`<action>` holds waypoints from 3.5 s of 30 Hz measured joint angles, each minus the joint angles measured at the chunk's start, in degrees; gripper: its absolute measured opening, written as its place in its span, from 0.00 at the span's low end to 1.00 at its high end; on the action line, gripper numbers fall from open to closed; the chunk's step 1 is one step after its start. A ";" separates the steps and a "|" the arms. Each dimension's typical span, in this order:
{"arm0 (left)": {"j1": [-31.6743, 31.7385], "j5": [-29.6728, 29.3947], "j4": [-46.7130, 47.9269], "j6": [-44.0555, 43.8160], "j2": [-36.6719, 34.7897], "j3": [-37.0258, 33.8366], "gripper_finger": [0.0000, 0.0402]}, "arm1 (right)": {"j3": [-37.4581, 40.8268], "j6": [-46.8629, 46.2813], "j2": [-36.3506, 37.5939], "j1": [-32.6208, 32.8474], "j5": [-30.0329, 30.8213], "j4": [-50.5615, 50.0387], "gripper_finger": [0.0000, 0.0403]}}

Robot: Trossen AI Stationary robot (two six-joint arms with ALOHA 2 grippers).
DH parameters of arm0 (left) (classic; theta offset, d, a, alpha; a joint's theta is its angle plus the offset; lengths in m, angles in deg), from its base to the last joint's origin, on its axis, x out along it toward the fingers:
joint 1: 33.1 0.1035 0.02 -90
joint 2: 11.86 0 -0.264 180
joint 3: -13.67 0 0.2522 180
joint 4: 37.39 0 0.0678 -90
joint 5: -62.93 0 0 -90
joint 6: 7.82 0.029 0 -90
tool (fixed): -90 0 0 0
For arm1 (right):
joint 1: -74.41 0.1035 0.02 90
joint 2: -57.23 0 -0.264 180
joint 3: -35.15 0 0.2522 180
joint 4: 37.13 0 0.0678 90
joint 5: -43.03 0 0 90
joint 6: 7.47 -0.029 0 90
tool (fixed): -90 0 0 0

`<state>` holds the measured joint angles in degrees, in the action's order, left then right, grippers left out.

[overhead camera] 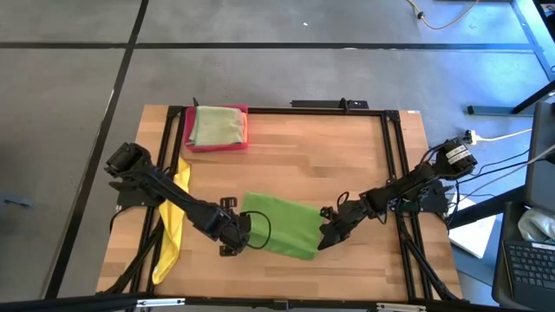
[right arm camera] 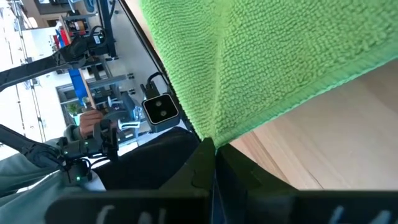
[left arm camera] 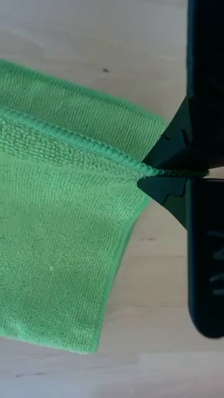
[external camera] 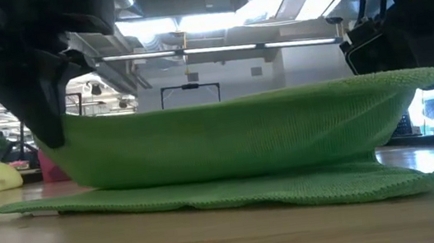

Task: Fold microfiber towels
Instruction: Fold the green microfiber towel

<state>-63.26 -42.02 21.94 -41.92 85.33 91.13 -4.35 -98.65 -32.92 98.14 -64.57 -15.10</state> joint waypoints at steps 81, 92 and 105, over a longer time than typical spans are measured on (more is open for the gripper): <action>4.93 3.08 -5.97 -0.25 -4.82 0.02 0.32 | -0.02 23.05 0.58 -19.44 -18.13 1.31 0.38; 16.76 15.99 -5.75 4.18 -8.74 0.02 0.31 | -10.32 42.17 4.15 -29.54 -26.43 -9.80 0.38; 35.52 30.82 -0.32 17.62 -11.66 0.02 0.31 | -37.23 91.10 4.11 -34.92 -8.45 -77.98 0.38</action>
<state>-27.74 -11.20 21.63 -24.30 73.67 91.15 -41.58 -7.55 -28.81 63.22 -73.03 -93.09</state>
